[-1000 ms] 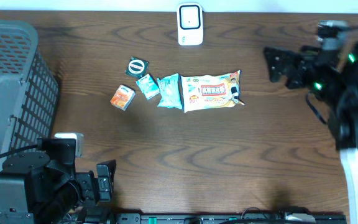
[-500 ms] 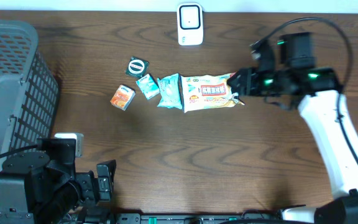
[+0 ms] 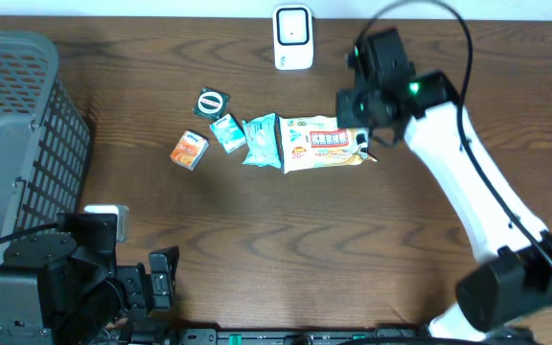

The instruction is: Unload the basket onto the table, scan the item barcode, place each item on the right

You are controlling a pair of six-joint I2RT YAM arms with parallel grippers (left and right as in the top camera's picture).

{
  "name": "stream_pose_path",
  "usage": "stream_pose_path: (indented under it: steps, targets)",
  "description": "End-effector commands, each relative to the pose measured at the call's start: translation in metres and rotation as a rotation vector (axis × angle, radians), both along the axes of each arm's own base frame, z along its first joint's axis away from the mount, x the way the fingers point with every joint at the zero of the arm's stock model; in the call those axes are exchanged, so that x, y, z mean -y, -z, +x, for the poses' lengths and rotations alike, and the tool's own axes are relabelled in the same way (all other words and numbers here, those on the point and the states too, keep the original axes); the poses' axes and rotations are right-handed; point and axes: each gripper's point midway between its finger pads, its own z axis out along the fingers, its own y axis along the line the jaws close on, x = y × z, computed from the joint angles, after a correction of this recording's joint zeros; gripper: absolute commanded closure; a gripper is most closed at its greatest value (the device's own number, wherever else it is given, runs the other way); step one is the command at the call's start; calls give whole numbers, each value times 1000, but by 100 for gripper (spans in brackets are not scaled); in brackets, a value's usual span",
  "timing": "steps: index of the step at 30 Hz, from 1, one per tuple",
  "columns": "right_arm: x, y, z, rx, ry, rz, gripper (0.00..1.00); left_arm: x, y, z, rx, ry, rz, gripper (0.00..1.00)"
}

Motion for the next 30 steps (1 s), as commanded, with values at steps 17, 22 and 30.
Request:
stream_pose_path:
  steps: [17, 22, 30]
  targets:
    - [20, 105, 24, -294, -18, -261, 99, -2, 0, 1, 0, -12, 2, 2]
    - [32, 133, 25, -373, 6, -240, 99, -2, -1, 1, 0, -12, 2, 2]
    - [62, 180, 18, -509, 28, -260, 99, -2, 0, 1, 0, -12, 2, 2]
